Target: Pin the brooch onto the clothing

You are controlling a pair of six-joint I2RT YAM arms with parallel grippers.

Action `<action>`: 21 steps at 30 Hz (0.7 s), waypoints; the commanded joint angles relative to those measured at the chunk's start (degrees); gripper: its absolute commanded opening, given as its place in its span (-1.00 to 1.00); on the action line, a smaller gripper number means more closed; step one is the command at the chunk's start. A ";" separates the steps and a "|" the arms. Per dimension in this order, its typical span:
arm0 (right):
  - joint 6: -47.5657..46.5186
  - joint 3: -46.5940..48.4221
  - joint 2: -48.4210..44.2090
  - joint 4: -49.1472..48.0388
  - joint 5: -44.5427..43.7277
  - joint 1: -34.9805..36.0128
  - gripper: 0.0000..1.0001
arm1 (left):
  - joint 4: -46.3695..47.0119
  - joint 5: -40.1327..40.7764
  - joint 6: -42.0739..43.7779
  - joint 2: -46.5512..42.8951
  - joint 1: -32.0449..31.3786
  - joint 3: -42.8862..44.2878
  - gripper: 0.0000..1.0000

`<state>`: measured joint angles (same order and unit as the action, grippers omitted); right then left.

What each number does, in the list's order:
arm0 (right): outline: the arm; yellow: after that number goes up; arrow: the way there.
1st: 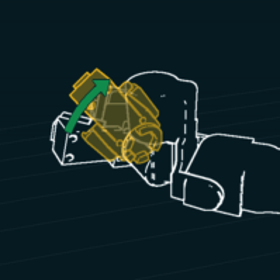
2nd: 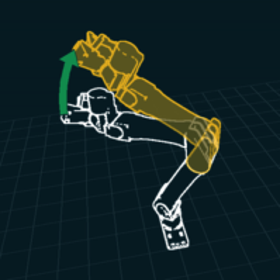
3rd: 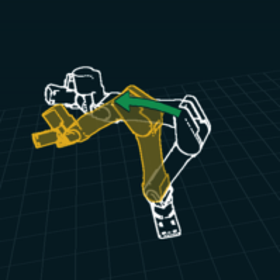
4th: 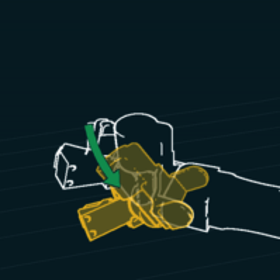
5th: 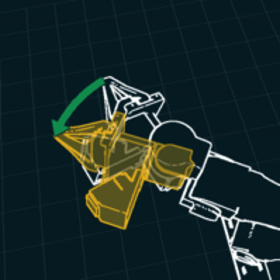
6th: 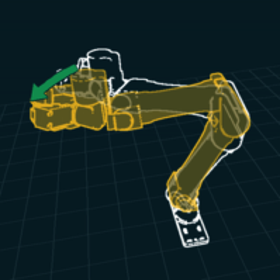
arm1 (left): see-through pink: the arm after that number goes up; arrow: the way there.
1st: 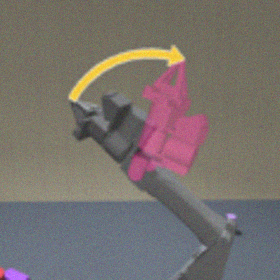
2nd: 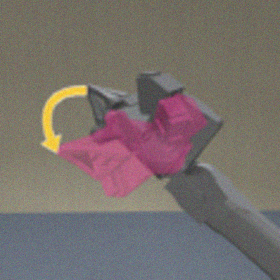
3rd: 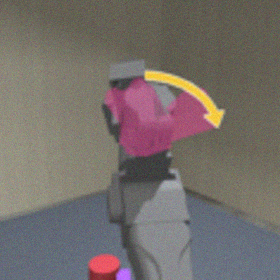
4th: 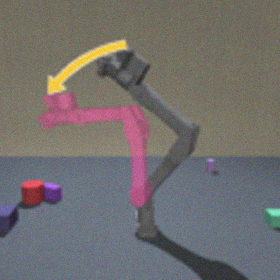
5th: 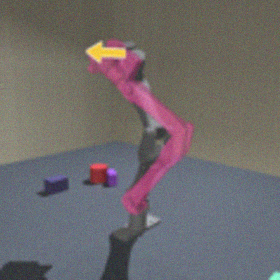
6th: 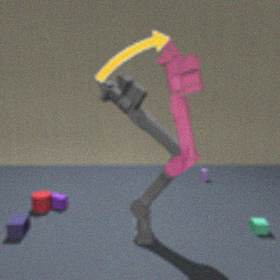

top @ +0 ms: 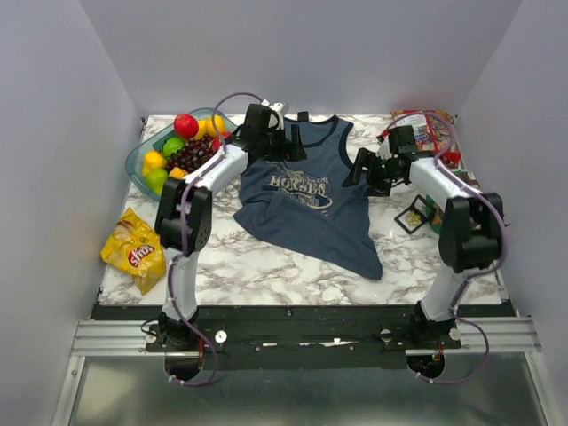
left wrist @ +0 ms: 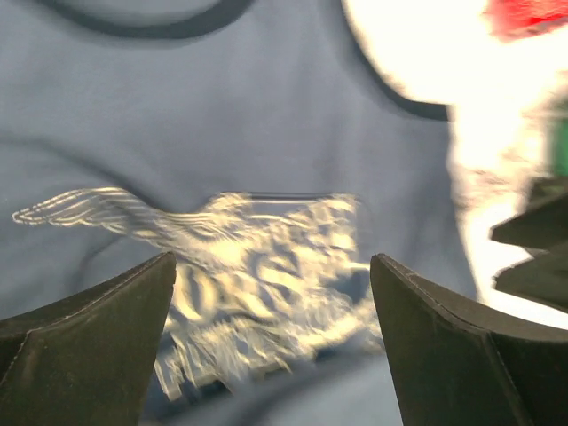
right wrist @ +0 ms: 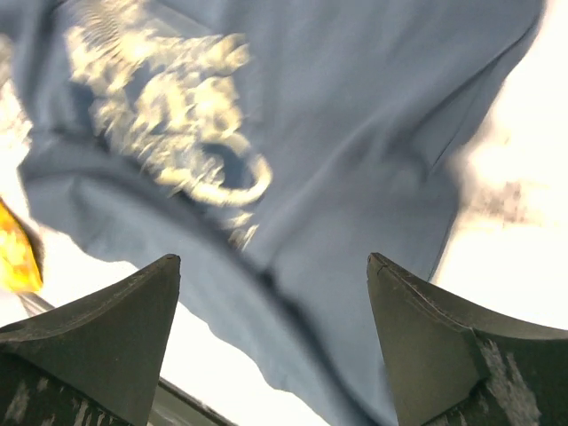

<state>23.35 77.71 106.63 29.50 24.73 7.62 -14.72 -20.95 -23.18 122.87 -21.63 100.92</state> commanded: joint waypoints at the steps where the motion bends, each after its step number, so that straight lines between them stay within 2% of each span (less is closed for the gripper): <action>1: -2.96 -7.45 -12.11 2.50 -5.73 3.36 0.85 | 2.25 6.26 3.32 -19.02 -0.43 -9.67 0.98; 3: -2.61 -10.72 -15.65 2.58 -7.06 4.50 0.85 | 1.45 10.90 2.88 -23.70 -0.35 -18.54 0.98; 7: -1.82 -19.07 -24.08 2.58 -9.26 5.92 0.85 | 3.20 14.17 0.42 -34.60 0.79 -34.89 0.98; 8: -1.39 -22.22 -27.32 2.67 -9.61 6.09 0.85 | 3.90 14.79 -0.98 -35.84 2.02 -40.66 0.98; 11: -0.77 -27.33 -34.00 3.02 -10.58 6.45 0.85 | 6.54 15.50 -2.92 -38.05 4.13 -49.12 0.94; 15: -0.15 -31.64 -40.51 4.25 -10.93 6.53 0.84 | 9.35 15.94 -2.66 -38.58 6.33 -53.81 0.76; 19: 0.46 -34.73 -45.71 4.78 -11.54 6.53 0.85 | 10.59 16.64 -1.70 -36.48 6.77 -53.73 0.41; 21: 0.99 -35.87 -47.12 4.96 -11.55 6.62 0.85 | 10.85 18.13 -1.69 -35.60 6.77 -53.73 0.41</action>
<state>23.16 44.12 62.17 33.23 15.33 13.89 -8.27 -6.26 -25.30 86.06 -14.92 45.74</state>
